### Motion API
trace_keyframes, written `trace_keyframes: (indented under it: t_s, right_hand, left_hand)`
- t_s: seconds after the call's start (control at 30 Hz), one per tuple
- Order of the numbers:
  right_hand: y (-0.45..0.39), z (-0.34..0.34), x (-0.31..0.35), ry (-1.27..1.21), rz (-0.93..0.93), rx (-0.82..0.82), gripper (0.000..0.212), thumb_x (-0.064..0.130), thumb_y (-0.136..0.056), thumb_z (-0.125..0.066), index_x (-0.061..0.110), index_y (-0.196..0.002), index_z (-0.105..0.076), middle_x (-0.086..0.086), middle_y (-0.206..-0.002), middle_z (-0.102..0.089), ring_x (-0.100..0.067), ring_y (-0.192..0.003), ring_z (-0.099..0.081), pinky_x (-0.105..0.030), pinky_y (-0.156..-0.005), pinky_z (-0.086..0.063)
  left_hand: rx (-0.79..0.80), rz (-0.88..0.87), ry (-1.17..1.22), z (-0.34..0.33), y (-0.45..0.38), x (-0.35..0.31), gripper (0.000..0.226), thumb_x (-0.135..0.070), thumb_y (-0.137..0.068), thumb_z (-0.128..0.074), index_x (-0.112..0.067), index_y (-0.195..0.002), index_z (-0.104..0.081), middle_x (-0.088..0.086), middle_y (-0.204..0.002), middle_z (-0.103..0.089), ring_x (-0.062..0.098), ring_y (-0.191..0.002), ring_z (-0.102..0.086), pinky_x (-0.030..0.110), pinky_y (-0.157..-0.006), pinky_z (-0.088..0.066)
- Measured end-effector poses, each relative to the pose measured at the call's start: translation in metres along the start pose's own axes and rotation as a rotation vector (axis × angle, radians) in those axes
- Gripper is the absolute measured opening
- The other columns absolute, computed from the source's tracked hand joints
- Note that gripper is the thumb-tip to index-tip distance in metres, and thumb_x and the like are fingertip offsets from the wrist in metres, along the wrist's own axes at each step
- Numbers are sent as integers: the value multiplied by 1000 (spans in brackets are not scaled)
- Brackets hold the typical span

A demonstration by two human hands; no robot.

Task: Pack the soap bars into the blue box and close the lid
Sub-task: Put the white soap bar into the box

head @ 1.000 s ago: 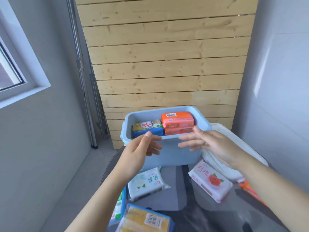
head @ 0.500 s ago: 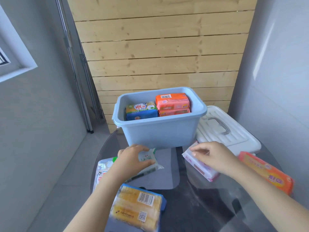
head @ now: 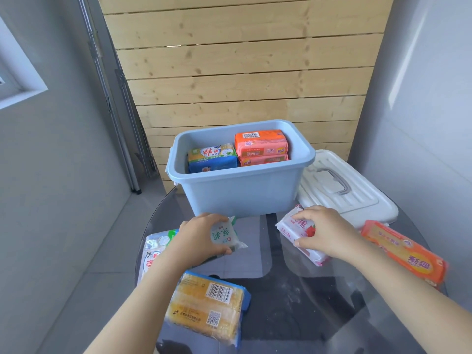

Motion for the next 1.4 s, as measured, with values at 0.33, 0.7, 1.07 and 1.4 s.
trace_keyframes:
  t_s: [0.33,0.7,1.07,1.4]
  right_hand:
    - [-3,-2,-1,-53,-31,-23,64,27,-65,-73,37,-125,-52,0,-121,-63,-19,-101,-60,-29,-74,-50]
    - [12,12,35,-332,167,123,69,27,-62,-74,52,-117,-40,22,-128,-52,5,-111,-49,-11,-73,-42]
    - [20,-3,90,-272,385,177,56,33,-60,-76,42,-95,-33,15,-112,-56,-2,-103,-59,-38,-77,-57]
    - [-1,-25,86,-173,380,93,65,41,-75,-71,33,-133,-43,14,-137,-46,-6,-124,-42,-25,-101,-38]
  left_hand:
    - [-14,-65,60,-7,-1,-9,76,-44,-63,-76,-36,-132,-46,-10,-127,-60,14,-119,-53,34,-95,-46]
    - [43,-166,349,-1,2,-21,83,-41,-64,-81,-42,-136,-40,-21,-129,-55,-6,-120,-48,19,-100,-36]
    - [84,-285,327,7,16,-20,78,-41,-61,-84,-42,-129,-46,-19,-117,-47,-7,-105,-48,4,-81,-39]
    - [39,-121,361,15,15,26,64,-37,-65,-83,-37,-116,-45,-11,-120,-46,3,-105,-52,17,-91,-41]
Point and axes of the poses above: each hand's wrist, its own y-axis away from the middle knuckle, its own z-axis out of the back of the hand, x = y × z, the point moved 5 cm from there along -y, towards the middle knuckle
